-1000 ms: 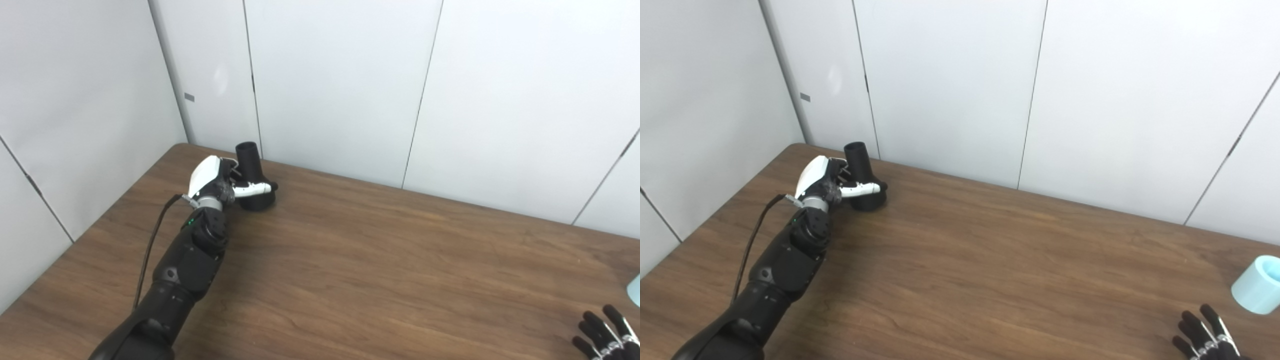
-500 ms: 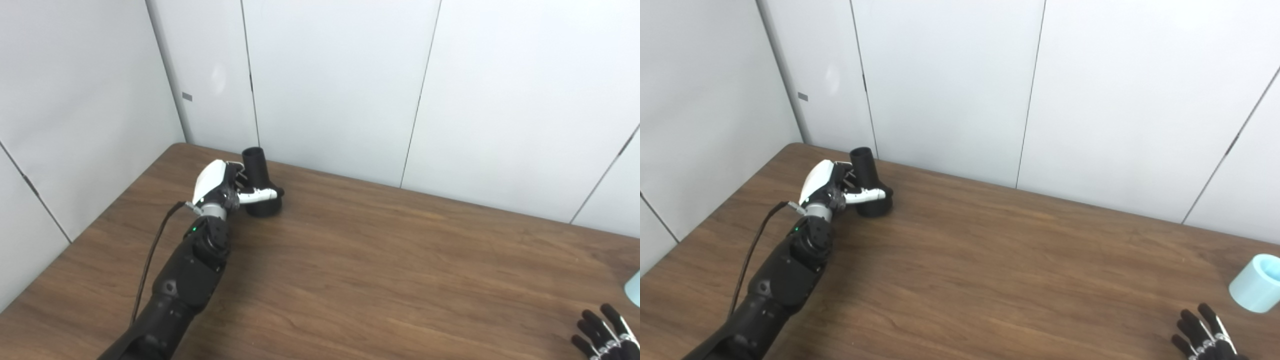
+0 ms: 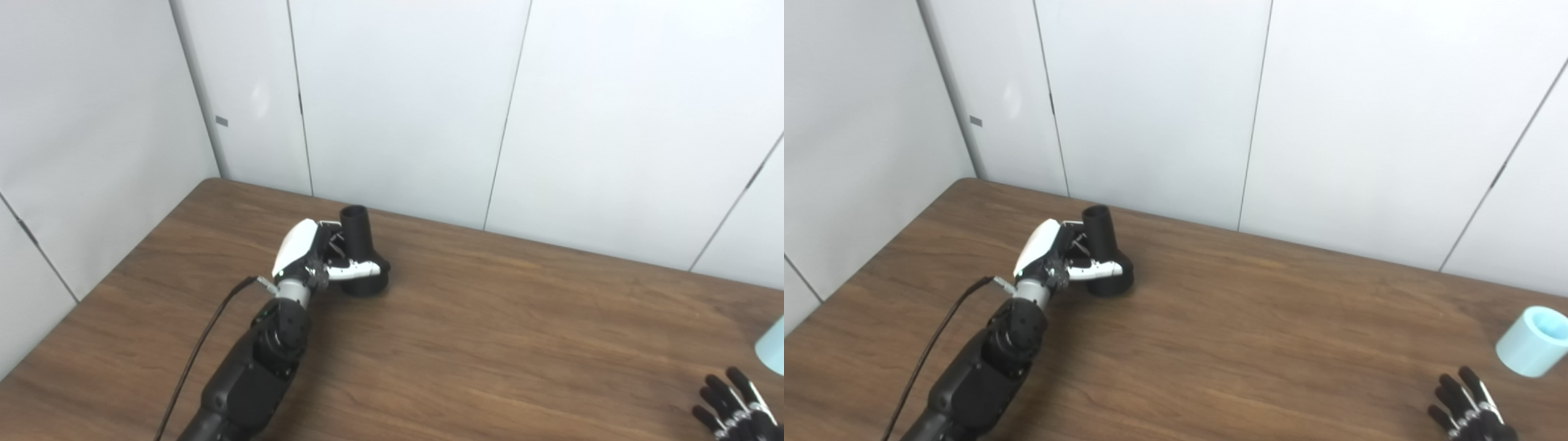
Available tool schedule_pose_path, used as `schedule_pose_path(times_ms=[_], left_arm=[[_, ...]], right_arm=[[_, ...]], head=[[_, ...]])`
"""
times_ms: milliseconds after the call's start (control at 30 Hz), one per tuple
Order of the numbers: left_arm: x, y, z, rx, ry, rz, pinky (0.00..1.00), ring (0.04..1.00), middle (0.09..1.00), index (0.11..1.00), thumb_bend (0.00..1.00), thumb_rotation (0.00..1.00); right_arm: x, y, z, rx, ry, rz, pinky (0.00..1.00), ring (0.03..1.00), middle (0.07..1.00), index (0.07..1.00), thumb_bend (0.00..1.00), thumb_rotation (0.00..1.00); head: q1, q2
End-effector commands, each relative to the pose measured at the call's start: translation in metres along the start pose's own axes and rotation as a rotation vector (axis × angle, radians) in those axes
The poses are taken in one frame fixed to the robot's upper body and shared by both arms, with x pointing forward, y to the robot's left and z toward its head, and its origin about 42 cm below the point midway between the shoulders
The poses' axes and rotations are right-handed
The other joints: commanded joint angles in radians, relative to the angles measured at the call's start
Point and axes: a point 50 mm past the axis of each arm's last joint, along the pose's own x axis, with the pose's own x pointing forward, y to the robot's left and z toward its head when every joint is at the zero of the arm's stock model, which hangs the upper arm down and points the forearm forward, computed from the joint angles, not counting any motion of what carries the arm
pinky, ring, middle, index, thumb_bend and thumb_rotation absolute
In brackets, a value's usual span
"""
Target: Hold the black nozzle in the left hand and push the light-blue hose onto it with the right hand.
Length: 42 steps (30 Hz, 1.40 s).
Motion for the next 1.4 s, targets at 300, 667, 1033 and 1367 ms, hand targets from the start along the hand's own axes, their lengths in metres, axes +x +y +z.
schedule_pose_path(times_ms=[300,667,1033,1367], left_arm=[[-0.058,-0.065,0.018,0.023,-0.178,-0.041,0.32,0.402,0.493,0.512,0.47,0.00],[-0.101,-0.082,0.028,0.011,-0.286,-0.086,0.29,0.376,0.479,0.549,0.46,0.00],[-0.139,-0.125,0.032,-0.015,-0.386,-0.180,0.34,0.418,0.521,0.497,0.47,0.00],[-0.155,-0.137,0.033,-0.012,-0.392,-0.227,0.35,0.430,0.520,0.483,0.47,0.00]], right_arm=[[-0.013,0.029,-0.026,0.051,0.095,-0.021,0.86,0.924,0.915,0.928,0.61,1.00],[-0.007,0.049,-0.019,0.042,0.084,-0.021,0.84,0.896,0.885,0.912,0.57,1.00],[0.002,0.062,-0.015,0.015,0.091,-0.054,0.78,0.863,0.857,0.897,0.59,0.99],[0.010,0.066,-0.004,0.009,0.051,-0.050,0.77,0.856,0.852,0.886,0.55,0.95]], head=[[-0.067,0.019],[-0.187,0.070],[-0.284,0.095],[-0.330,0.122]])
